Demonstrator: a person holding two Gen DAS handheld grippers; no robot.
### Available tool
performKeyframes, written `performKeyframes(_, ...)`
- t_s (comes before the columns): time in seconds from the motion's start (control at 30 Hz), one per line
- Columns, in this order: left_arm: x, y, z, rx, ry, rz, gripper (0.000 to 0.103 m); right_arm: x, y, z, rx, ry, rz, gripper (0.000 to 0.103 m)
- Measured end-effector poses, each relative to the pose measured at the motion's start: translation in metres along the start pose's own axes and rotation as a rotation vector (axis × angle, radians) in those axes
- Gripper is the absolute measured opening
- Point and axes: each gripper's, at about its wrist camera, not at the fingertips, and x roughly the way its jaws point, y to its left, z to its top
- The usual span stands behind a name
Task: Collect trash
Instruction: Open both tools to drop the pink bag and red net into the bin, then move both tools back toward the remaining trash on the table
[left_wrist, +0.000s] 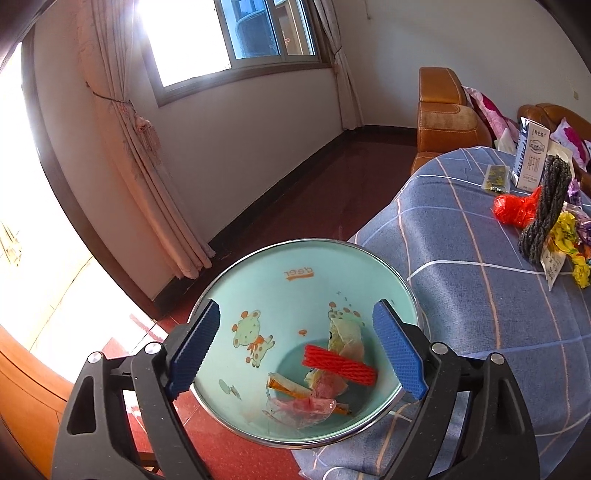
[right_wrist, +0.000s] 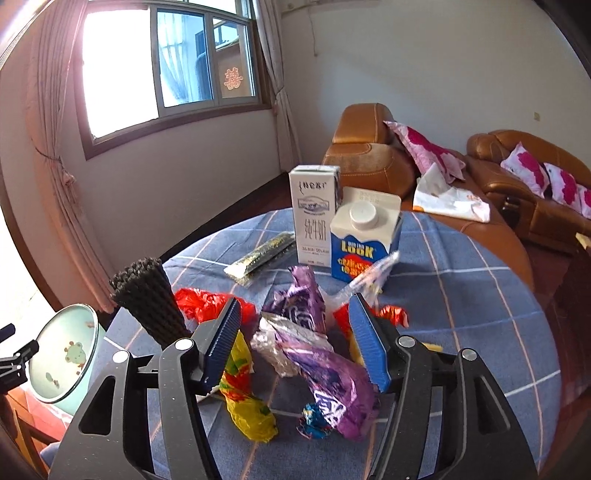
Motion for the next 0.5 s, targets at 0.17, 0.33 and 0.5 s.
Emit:
performKeyframes(0.17,-0.005,-0.006,0.007,0.001,-0.017,-0.020,0.084,-0.019,-0.009,-0.021,0.011,-0.012,-0.019,0.065)
performKeyframes(0.33,-0.016,-0.047,0.033,0.058,-0.065,-0.083,0.084,-0.050,-0.056,-0.044,0.073,-0.029,-0.121,0.068)
performKeyframes(0.5,-0.044,-0.123,0.077,0.167,-0.162,-0.167,0.091,-0.069,-0.102,-0.053,0.144,-0.041,-0.182,0.071)
